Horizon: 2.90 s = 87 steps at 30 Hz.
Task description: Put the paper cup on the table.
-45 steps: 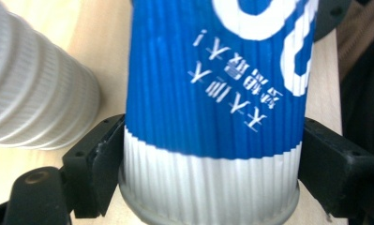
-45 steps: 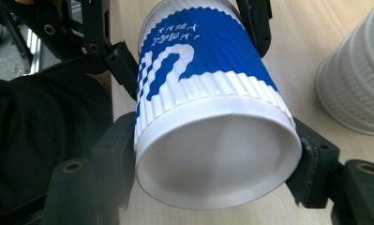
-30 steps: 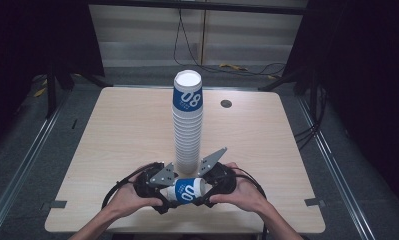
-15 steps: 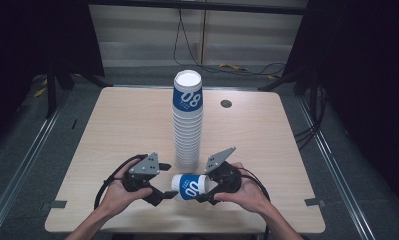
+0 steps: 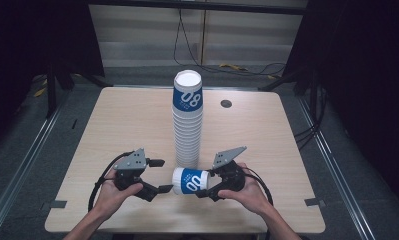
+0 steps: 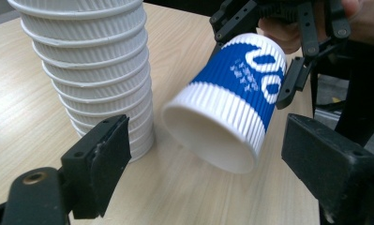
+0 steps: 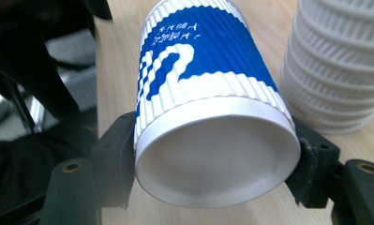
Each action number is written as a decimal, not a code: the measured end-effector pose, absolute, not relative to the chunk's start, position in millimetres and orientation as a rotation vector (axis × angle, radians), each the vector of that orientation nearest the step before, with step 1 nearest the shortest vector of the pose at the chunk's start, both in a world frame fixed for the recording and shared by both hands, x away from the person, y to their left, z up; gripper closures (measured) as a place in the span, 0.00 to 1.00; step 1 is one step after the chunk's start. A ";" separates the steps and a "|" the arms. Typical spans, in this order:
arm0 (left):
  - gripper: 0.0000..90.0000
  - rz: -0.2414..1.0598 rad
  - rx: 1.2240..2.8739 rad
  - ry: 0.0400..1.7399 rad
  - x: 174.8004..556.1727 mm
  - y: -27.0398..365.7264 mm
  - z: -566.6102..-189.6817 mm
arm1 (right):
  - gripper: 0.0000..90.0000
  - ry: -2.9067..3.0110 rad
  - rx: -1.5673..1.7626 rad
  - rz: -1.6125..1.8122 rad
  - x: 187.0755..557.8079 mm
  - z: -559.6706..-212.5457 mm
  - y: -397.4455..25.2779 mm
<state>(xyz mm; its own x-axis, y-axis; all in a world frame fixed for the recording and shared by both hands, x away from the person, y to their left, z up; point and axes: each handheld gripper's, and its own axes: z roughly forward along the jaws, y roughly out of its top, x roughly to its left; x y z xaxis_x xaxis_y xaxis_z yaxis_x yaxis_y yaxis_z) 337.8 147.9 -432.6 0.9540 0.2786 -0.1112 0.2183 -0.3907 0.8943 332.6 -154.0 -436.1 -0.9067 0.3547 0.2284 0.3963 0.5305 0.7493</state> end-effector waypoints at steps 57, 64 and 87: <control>0.14 -0.097 1.790 0.337 340.5 144.3 -439.7 | 0.33 -2.402 -0.508 -1.849 324.9 -448.8 -150.9; 0.09 -0.081 1.798 0.315 339.9 140.9 -440.4 | 0.33 -2.402 -0.492 -1.832 325.7 -449.4 -141.5; 0.21 -0.091 1.871 0.240 337.1 138.7 -436.3 | 0.28 -2.401 -0.519 -1.713 327.5 -453.4 -137.5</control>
<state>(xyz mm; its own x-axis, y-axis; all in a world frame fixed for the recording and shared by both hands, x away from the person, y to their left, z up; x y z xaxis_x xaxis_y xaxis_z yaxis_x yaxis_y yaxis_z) 337.1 138.7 -436.3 0.9758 0.1189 -0.1835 0.2109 -0.2909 0.9332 327.5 -137.5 -453.4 -0.9294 0.1930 0.3145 0.3601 0.2891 0.8870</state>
